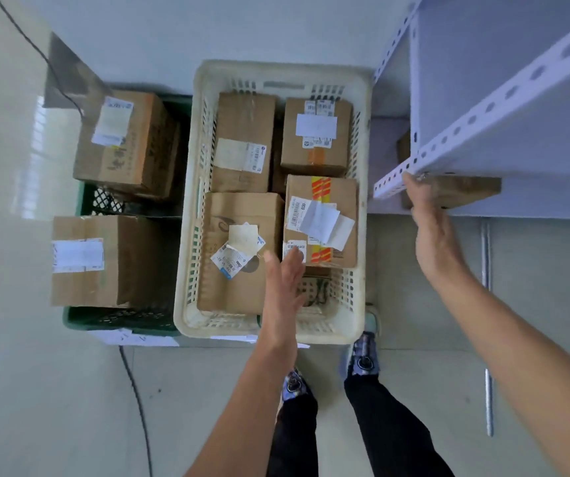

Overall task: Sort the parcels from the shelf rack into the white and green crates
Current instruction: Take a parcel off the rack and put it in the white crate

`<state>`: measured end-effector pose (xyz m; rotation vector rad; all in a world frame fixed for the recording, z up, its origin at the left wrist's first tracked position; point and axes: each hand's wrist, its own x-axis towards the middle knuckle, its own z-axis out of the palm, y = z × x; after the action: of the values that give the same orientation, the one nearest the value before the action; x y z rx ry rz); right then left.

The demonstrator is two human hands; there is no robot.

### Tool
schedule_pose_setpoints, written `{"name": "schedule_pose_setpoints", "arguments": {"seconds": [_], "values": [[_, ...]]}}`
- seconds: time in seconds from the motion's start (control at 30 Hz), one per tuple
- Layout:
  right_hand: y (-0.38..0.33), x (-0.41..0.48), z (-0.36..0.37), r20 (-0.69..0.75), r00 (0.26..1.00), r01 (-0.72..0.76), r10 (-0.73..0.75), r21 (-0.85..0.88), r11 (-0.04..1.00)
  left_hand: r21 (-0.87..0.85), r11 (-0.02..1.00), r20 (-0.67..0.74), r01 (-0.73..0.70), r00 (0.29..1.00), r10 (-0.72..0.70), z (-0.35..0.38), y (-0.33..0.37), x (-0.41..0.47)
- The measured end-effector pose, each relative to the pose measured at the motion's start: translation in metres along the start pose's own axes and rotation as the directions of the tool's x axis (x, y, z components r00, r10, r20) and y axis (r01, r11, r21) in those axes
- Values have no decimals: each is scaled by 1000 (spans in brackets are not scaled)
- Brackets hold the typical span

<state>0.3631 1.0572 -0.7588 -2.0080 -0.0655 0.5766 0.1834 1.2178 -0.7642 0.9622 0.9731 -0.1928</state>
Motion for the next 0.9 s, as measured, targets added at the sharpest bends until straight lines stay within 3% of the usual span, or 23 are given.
{"name": "schedule_pose_setpoints", "arguments": {"seconds": [0.17,0.4,0.9], "values": [[19,-52,-52,-95,995,-11,15,49,999,118,991,104,-56,994,43,40,13,-26],[77,-96,-139,-171,984,-37,55,106,994,229,971,201,-72,979,25,121,-27,-51],[228,-58,-306,-147,987,-34,70,236,971,258,955,49,-149,989,141,280,-110,0]]}}
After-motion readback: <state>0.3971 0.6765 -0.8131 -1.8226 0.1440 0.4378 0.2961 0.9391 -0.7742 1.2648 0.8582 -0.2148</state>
